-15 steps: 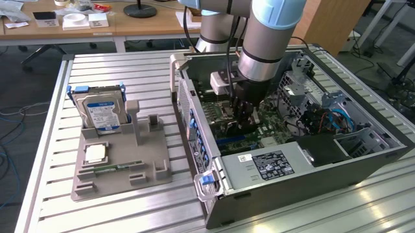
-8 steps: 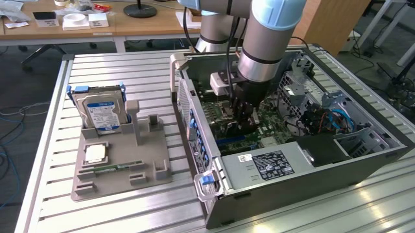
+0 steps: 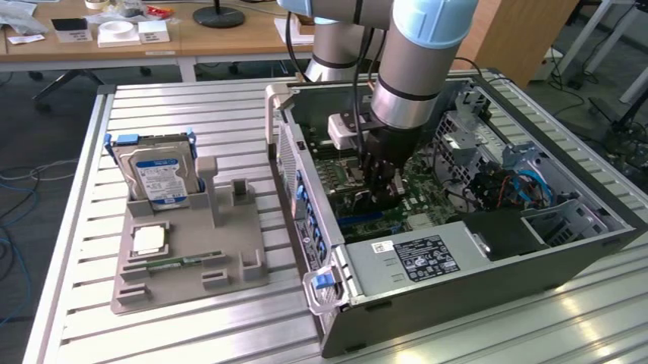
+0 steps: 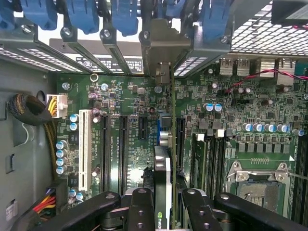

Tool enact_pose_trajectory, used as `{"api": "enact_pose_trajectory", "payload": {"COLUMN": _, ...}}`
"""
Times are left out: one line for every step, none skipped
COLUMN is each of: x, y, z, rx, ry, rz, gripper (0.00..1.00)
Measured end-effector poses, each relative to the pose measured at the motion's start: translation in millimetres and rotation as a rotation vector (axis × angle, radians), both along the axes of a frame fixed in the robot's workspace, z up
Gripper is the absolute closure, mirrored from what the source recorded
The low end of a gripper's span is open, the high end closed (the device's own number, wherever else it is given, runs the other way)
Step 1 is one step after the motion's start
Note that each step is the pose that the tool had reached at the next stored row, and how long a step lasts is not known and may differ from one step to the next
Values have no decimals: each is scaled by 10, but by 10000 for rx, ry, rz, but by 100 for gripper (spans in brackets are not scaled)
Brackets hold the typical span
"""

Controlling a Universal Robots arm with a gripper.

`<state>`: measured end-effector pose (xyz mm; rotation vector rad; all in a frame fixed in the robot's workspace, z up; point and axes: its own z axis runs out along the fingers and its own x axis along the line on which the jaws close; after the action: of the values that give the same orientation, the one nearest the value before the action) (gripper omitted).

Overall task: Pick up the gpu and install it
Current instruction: 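Insert the gpu into the slot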

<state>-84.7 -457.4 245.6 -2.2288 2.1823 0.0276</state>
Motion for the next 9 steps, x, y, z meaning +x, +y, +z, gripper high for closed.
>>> {"api": "enact_pose_trajectory", "payload": {"x": 0, "y": 0, "z": 0, "rx": 0, "ry": 0, "rz": 0, "gripper": 73}}
{"api": "enact_pose_trajectory", "payload": {"x": 0, "y": 0, "z": 0, "rx": 1, "ry": 0, "rz": 0, "gripper": 73}}
{"api": "enact_pose_trajectory", "payload": {"x": 0, "y": 0, "z": 0, "rx": 1, "ry": 0, "rz": -10, "gripper": 73}}
{"api": "enact_pose_trajectory", "payload": {"x": 0, "y": 0, "z": 0, "rx": 0, "ry": 0, "rz": -28, "gripper": 73}}
{"api": "enact_pose_trajectory", "payload": {"x": 0, "y": 0, "z": 0, "rx": 0, "ry": 0, "rz": -45, "gripper": 73}}
{"api": "enact_pose_trajectory", "payload": {"x": 0, "y": 0, "z": 0, "rx": 1, "ry": 0, "rz": -48, "gripper": 73}}
{"api": "enact_pose_trajectory", "payload": {"x": 0, "y": 0, "z": 0, "rx": 1, "ry": 0, "rz": -49, "gripper": 73}}
{"api": "enact_pose_trajectory", "payload": {"x": 0, "y": 0, "z": -1, "rx": 1, "ry": -1, "rz": -51, "gripper": 73}}
{"api": "enact_pose_trajectory", "payload": {"x": -2, "y": 0, "z": -1, "rx": 1, "ry": -1, "rz": -54, "gripper": 73}}
